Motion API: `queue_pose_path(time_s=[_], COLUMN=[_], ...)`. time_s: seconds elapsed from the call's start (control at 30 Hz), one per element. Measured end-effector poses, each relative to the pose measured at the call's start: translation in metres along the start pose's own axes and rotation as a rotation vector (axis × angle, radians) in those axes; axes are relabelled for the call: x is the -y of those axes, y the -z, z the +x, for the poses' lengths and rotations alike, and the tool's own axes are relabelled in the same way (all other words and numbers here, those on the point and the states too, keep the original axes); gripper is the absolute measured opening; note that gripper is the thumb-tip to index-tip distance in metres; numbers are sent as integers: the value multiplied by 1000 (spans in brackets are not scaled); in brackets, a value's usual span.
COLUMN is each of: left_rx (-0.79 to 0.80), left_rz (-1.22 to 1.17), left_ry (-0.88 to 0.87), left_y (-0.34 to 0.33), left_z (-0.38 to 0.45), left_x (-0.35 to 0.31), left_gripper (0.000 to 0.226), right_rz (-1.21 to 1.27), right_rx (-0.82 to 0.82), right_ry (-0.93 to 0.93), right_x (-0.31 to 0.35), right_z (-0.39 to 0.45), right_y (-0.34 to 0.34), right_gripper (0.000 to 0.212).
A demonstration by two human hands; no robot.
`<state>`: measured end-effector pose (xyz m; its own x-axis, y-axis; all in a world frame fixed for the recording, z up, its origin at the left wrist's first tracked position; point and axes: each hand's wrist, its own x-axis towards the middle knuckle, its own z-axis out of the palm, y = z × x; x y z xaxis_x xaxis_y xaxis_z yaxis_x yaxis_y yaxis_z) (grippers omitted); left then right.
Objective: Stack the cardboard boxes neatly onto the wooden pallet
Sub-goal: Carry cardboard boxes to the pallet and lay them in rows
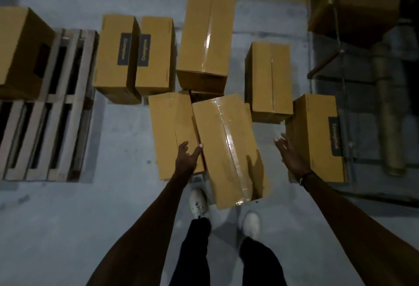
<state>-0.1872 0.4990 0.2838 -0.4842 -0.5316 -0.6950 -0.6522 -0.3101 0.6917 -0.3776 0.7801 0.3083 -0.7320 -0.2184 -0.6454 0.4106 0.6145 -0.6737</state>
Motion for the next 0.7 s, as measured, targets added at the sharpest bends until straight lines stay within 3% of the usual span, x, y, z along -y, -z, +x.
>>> queue_pose_path(time_s=[0.17,0.37,0.47,0.6,0.7], left_rx=[-49,-101,-94,-75,-94], left_rz=[-15,-67,-148,-132,-110], left_ry=[37,30,68,26,-19], left_y=[-45,-94,-117,-140,-144], left_z=[49,118,150,173,178], left_x=[52,128,165,203,211], left_gripper=[87,92,101,101,110], right_rz=[-81,-132,-110,-55,-33], right_rx=[78,129,162,265,317], right_ry=[-21,-13,-10,38,86], right_x=[-38,-102,-136,-181,-193], right_z=[78,184,226,262,259], right_y=[-15,-44,-59,-74,-81], right_gripper=[72,97,97,103,94])
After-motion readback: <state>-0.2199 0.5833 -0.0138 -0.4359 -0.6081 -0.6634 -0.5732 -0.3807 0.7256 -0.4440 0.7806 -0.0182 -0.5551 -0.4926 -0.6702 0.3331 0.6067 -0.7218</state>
